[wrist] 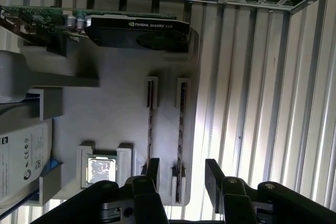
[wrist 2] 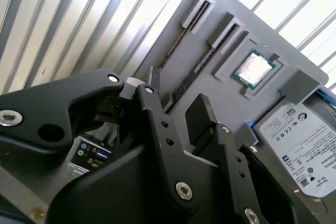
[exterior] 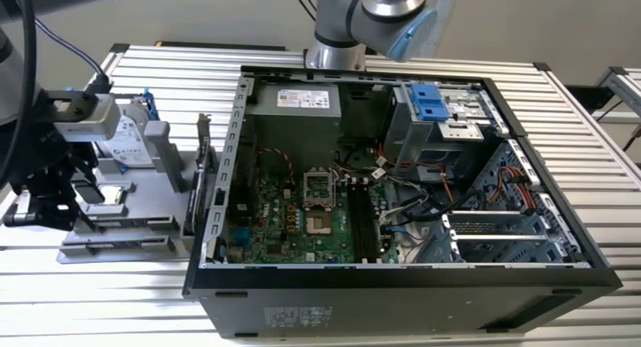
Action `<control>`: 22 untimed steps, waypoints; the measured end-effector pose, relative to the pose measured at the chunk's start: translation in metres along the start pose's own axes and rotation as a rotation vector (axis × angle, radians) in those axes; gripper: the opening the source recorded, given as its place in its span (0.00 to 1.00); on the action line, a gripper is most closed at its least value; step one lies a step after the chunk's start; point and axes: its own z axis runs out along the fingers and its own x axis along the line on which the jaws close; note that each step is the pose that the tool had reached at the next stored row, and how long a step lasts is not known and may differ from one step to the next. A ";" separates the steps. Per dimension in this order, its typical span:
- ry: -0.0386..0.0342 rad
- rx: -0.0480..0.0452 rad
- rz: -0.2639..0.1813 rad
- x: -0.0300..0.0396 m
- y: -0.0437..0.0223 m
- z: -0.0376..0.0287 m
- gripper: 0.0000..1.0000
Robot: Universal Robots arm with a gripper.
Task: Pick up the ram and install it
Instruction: 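Pick up the ram and move it above insertion slot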
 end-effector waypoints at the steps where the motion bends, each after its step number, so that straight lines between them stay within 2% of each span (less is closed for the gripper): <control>1: -0.0001 0.0002 0.000 0.0000 0.0000 0.0009 1.00; 22: -0.0014 0.0018 0.000 -0.0001 -0.0002 0.0184 1.00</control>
